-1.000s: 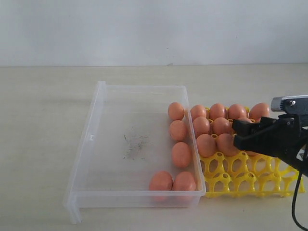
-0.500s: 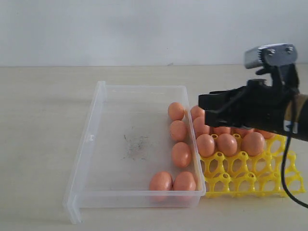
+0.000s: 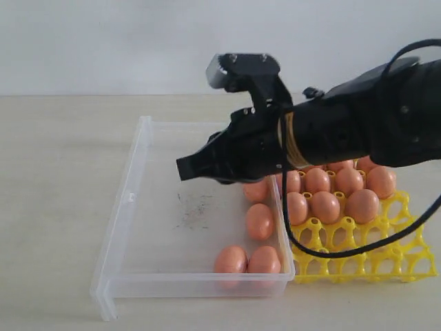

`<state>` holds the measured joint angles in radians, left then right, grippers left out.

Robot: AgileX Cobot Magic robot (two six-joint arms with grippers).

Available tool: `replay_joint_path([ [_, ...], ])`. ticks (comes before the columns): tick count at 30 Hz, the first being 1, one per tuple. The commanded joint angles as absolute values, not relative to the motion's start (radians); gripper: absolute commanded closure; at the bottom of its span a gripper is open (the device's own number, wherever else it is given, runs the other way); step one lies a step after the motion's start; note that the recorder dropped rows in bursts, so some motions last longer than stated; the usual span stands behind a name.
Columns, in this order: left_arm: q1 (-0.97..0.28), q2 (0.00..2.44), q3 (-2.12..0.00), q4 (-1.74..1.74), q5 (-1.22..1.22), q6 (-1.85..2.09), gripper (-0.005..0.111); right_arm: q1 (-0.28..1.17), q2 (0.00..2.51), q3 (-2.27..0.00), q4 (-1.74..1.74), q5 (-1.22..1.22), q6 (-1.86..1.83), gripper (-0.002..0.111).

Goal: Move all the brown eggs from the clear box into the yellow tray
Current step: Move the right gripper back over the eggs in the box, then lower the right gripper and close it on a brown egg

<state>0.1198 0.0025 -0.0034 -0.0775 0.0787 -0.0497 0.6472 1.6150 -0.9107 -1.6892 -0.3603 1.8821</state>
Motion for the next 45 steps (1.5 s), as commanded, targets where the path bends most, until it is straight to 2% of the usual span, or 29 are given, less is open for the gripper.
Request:
replay_joint_path([
  [1, 0.118, 0.0, 0.0, -0.086, 0.077, -0.059, 0.103, 0.648, 1.702, -0.921, -1.744, -0.364, 1.948, 0.108],
  [4, 0.118, 0.0, 0.0, -0.086, 0.077, -0.059, 0.103, 0.648, 1.723, -0.921, -1.744, -0.235, 1.879, 0.108],
  [11, 0.118, 0.0, 0.0, -0.086, 0.077, -0.059, 0.103, 0.648, 1.645, -0.919, -1.73, 0.308, 1.694, 0.108],
  [17, 0.118, 0.0, 0.0, -0.086, 0.077, -0.059, 0.103, 0.648, 1.54, -0.921, -1.333, 0.721, 1.074, 0.108],
  [20, 0.118, 0.0, 0.0, -0.086, 0.077, -0.059, 0.103, 0.648, 1.521, -0.936, -1.049, 0.759, 0.761, 0.108],
  [24, 0.118, 0.0, 0.0, -0.086, 0.079, -0.059, 0.103, 0.648, 1.55, -1.039, -0.425, 0.696, 0.314, 0.108],
  [28, 0.118, 0.0, 0.0, -0.086, 0.079, -0.059, 0.103, 0.648, 1.65, -1.167, -0.016, 0.76, 0.102, 0.108],
  [32, 0.118, 0.0, 0.0, -0.086, 0.079, -0.059, 0.103, 0.648, 1.766, -1.287, 0.126, 0.877, 0.074, 0.108],
  [37, 0.118, 0.0, 0.0, -0.086, 0.076, -0.059, 0.103, 0.648, 1.866, -1.377, 0.151, 0.913, 0.074, 0.108],
  [40, 0.118, 0.0, 0.0, -0.086, 0.076, -0.059, 0.103, 0.648, 1.896, -1.399, 0.149, 0.907, 0.066, 0.098],
  [45, 0.118, 0.0, 0.0, -0.086, 0.076, -0.059, 0.103, 0.648, 1.932, -1.402, 0.151, 0.911, 0.111, 0.059],
])
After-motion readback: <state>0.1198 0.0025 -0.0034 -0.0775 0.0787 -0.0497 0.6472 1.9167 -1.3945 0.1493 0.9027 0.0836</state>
